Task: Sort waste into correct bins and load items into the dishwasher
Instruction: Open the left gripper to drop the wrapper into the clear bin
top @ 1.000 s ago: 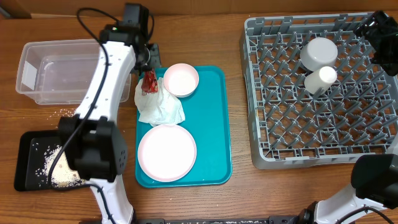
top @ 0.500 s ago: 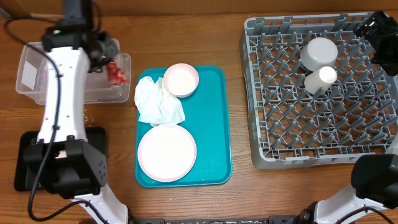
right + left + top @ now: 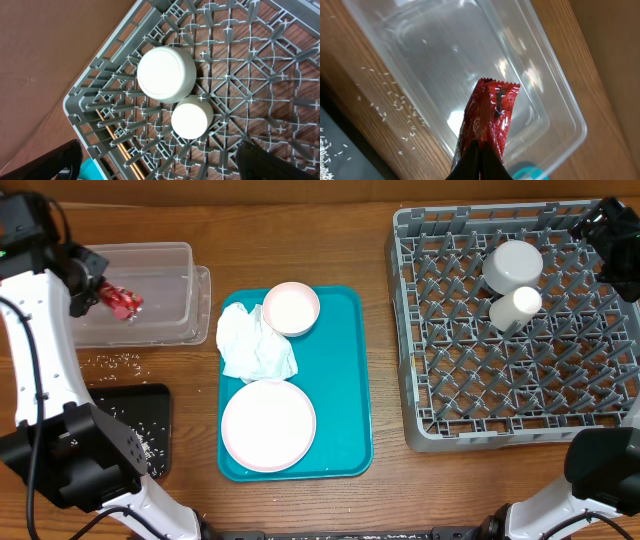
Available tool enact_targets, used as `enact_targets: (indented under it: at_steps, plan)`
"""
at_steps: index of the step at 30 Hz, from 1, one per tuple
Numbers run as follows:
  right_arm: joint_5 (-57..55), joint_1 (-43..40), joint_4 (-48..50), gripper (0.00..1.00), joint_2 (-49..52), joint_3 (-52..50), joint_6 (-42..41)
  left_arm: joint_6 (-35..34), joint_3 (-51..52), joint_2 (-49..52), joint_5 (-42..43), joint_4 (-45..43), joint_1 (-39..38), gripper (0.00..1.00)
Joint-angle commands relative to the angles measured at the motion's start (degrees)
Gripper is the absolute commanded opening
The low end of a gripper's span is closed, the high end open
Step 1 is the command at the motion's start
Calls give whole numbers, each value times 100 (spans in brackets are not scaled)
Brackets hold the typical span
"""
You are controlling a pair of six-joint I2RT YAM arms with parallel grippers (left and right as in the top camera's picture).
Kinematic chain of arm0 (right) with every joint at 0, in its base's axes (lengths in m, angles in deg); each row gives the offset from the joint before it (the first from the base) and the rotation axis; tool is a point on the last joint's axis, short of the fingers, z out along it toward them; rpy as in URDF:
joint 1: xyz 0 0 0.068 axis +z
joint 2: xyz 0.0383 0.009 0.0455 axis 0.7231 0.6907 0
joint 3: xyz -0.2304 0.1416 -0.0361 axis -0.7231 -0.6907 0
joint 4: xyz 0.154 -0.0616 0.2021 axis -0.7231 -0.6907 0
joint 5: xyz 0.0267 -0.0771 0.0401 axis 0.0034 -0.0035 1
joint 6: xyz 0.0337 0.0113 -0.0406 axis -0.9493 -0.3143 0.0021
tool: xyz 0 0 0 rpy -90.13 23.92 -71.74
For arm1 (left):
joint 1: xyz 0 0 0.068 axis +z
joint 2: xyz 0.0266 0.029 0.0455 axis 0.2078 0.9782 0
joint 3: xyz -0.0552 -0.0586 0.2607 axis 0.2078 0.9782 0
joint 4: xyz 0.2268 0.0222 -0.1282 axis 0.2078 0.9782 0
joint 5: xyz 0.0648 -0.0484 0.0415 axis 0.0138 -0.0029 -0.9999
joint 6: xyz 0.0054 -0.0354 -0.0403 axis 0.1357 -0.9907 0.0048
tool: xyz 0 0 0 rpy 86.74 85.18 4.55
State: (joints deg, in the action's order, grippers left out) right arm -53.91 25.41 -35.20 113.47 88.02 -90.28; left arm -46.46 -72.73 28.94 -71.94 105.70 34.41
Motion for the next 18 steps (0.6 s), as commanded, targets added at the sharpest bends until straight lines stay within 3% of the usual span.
enact_targets:
  at_steps: [1,8,13,18]
  plan:
    - [31,26,28,100,-15,42,-11,-479,-66,-42,35,-31,127,4]
    - [31,26,28,100,-13,42,-11,-1241,151,-42,26,-452,201,4]
    - [31,26,28,100,-15,42,-11,-1897,402,-42,26,-1322,199,4]
    - [31,26,28,100,-15,42,-11,-2109,498,-42,7,-1832,201,4]
